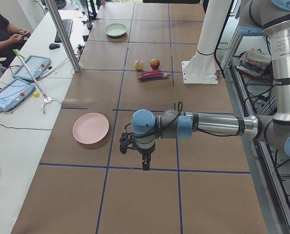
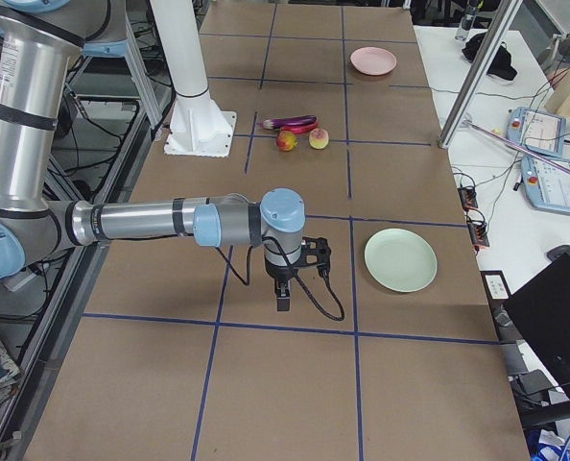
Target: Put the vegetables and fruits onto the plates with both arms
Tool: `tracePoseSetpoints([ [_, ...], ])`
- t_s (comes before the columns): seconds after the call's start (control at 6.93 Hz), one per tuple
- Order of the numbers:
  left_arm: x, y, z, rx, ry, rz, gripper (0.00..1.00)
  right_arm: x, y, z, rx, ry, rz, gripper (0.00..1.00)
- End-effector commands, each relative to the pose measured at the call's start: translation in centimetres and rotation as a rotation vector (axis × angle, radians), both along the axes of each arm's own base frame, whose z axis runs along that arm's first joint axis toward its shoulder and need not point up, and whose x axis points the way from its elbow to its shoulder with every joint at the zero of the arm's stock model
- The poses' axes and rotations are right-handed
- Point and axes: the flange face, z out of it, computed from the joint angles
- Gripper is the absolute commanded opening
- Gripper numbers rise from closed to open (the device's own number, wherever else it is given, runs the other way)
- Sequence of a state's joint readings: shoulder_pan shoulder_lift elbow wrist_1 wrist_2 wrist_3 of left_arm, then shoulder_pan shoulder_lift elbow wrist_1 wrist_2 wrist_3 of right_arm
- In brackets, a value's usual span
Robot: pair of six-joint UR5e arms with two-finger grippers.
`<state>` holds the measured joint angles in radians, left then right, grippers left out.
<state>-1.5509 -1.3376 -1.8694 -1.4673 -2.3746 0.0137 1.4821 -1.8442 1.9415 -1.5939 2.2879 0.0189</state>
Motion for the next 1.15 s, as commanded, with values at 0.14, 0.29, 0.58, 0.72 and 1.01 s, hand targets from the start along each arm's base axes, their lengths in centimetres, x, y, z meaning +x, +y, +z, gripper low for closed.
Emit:
tracePoseSetpoints([
  [0.14,0.7,-1.2,-2.0,0.048,-0.078,0.033,1.00,0.0,0.1,0.3,-0.006,0.004,0.002,1.00],
  [0.29,0.7,-1.1,-1.9,0.042,-0.080,0.029,1.00,0.0,0.1,0.2,-0.007,0.003,0.002,1.00],
  [0.58,0.8,-1.2,-1.9,0.039,-0.071,0.026,1.00,-0.2,0.0,0.2,0.000,0.001,-0.010,1.00],
  [0.72,1.0,-0.9,-1.4,0.022,-0.052,0.027,1.00,-0.3,0.1,0.3,-0.013,-0.009,-0.004,1.00],
  [1.01,1.2,-1.0,-1.3,0.027,-0.048,0.033,1.00,-0.5,0.0,1.3,-0.025,-0.009,-0.013,1.00],
])
